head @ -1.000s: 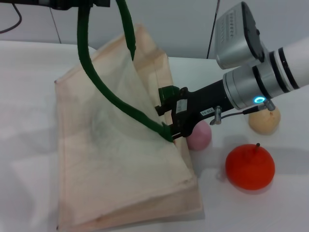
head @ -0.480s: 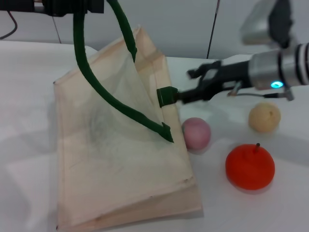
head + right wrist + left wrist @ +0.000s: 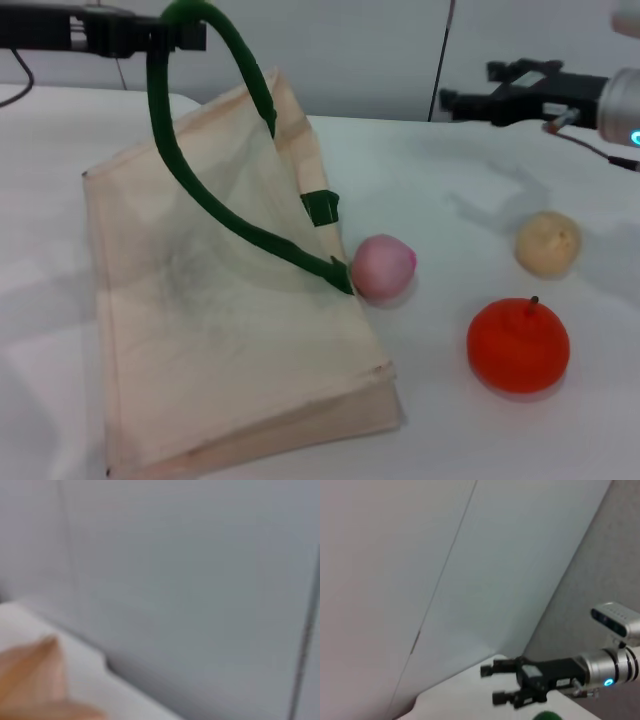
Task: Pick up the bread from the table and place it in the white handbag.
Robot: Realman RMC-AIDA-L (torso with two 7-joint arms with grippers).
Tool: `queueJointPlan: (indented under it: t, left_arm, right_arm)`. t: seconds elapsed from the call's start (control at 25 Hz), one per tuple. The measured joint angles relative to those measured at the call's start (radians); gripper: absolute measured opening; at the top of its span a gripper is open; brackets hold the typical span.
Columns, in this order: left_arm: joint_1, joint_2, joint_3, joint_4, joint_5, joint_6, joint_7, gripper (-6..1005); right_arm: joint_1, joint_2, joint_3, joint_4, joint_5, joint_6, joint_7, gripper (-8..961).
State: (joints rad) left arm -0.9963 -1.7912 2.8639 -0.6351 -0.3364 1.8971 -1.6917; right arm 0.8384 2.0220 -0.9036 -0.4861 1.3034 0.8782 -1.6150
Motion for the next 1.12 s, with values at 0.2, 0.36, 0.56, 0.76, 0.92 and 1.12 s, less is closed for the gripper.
queueJointPlan:
  t: [0.2,0.36,0.56,0.76,0.92,1.12]
  left_arm:
    - [-0.005,-0.008,0.0,0.0,0.027,-0.013,0.002,169]
    - [-0.002,-0.009,0.0,0.0,0.028,-0.023,0.004,170]
    - [0.001,-0.009,0.0,0.0,0.02,-0.029,0.01,171]
    - [0.002,-0.008,0.0,-0.003,-0.015,-0.037,0.016,404]
    - [0.032,-0.022,-0.001,-0.002,-0.139,-0.05,0.065,566]
    - [0.082,-0.08,-0.002,0.007,-0.274,-0.11,0.234,756]
  right_arm:
    - [-0.052,-0.003,0.041,0.047,0.194,-0.018,-0.148,893]
    - [-0.073,-0.004,0.044,0.049,0.233,-0.018,-0.176,893]
    - [-0.08,-0.004,0.046,0.045,0.24,-0.018,-0.179,892]
    - [-0.081,-0.003,0.055,0.048,0.244,-0.019,-0.202,892]
    - [-0.088,0.0,0.059,0.074,0.303,-0.02,-0.293,892]
    - [-0.094,0.001,0.06,0.152,0.453,-0.035,-0.477,892]
